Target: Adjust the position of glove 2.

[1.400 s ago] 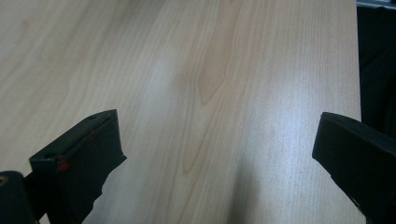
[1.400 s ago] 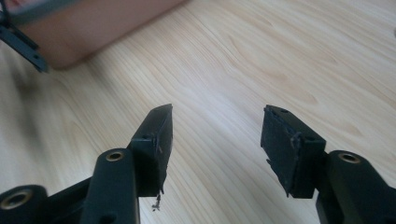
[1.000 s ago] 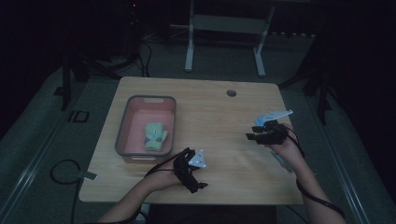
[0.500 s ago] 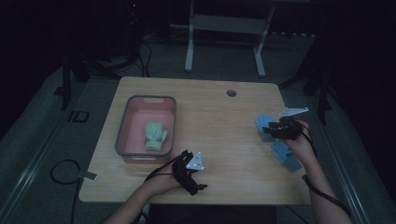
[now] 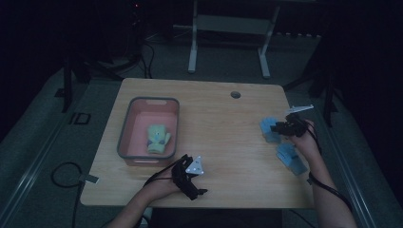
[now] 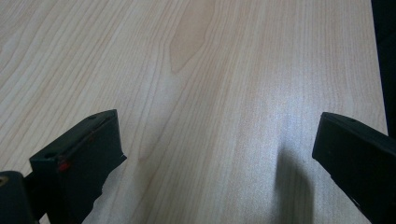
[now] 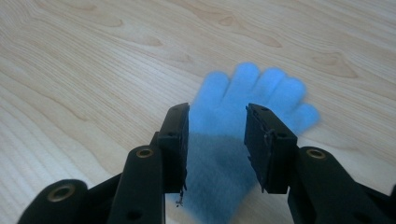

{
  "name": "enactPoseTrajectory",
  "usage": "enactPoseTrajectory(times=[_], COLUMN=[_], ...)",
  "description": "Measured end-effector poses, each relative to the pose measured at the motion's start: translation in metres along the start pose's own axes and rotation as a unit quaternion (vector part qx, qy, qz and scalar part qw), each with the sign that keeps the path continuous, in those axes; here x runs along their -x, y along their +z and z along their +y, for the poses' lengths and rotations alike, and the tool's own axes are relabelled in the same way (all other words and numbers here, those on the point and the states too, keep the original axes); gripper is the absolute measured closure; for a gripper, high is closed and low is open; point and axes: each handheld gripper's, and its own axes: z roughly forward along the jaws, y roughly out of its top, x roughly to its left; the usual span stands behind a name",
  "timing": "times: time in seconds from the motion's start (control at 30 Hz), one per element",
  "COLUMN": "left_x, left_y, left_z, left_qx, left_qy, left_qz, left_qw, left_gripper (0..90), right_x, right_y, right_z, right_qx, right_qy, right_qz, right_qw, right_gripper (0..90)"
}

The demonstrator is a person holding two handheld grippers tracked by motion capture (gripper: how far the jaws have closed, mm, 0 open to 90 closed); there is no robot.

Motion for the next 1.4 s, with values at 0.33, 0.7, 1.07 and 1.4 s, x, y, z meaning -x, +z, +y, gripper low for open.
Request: enactPoseTrajectory(times=[0.33,0.7,1.07,1.4], left_x=[-0.002,-0.001,-0.002,-0.004], left_y=[-0.002,0.0,-0.001,-0.002], left_z=[-0.001,-0.002,-0.002,-0.003], left_qx=[0.011,0.006,0.011,0.014], left_qy=[-0.009,-0.008,-0.01,-0.016], left_qz=[-0.001,0.001,-0.002,0.001], left_qw=[0.9999,0.9999,0.9999,0.9998], left_gripper=[1.8,1.9,1.8,1.8], right_x=[0.01,0.009,0.004,-0.033], right_y=[0.018,0.03,0.029,-0.001], right_z=[0.001,-0.012,-0.004,0.027], right_qx=[-0.015,-0.04,-0.052,0.0], right_qy=[0.01,-0.014,0.038,0.027], right_qz=[-0.018,-0.056,-0.058,-0.044], right_qw=[0.9997,0.9976,0.9963,0.9987], right_gripper=[58.4,69.2,85.4,85.9])
